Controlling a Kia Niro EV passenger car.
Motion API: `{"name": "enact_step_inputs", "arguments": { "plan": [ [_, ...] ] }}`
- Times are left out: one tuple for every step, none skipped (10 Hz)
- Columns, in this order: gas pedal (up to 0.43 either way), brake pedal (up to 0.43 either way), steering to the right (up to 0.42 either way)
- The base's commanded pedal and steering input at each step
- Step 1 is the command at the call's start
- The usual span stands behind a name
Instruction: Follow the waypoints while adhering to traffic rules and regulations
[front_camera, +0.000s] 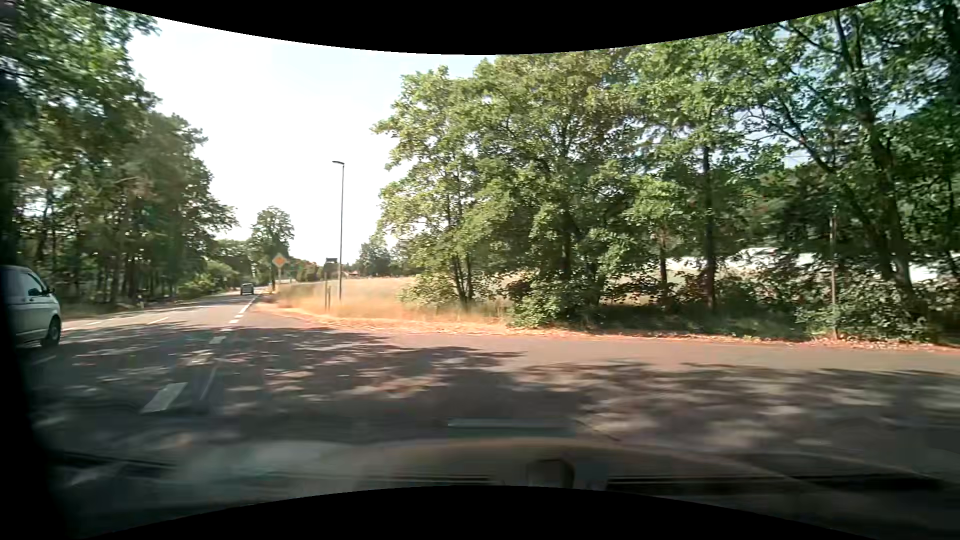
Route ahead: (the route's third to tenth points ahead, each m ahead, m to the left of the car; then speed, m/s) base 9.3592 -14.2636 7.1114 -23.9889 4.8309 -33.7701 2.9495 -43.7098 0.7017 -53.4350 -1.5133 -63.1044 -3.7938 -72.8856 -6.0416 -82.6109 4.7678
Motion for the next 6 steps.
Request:
{"name": "enact_step_inputs", "arguments": {
  "plan": [
    [0.0,0.006,0.502],
    [0.008,0.006,0.522],
    [0.0,0.006,0.544],
    [0.0,0.006,0.562],
    [0.0,0.006,0.58],
    [0.0,0.006,0.591]
  ]
}}
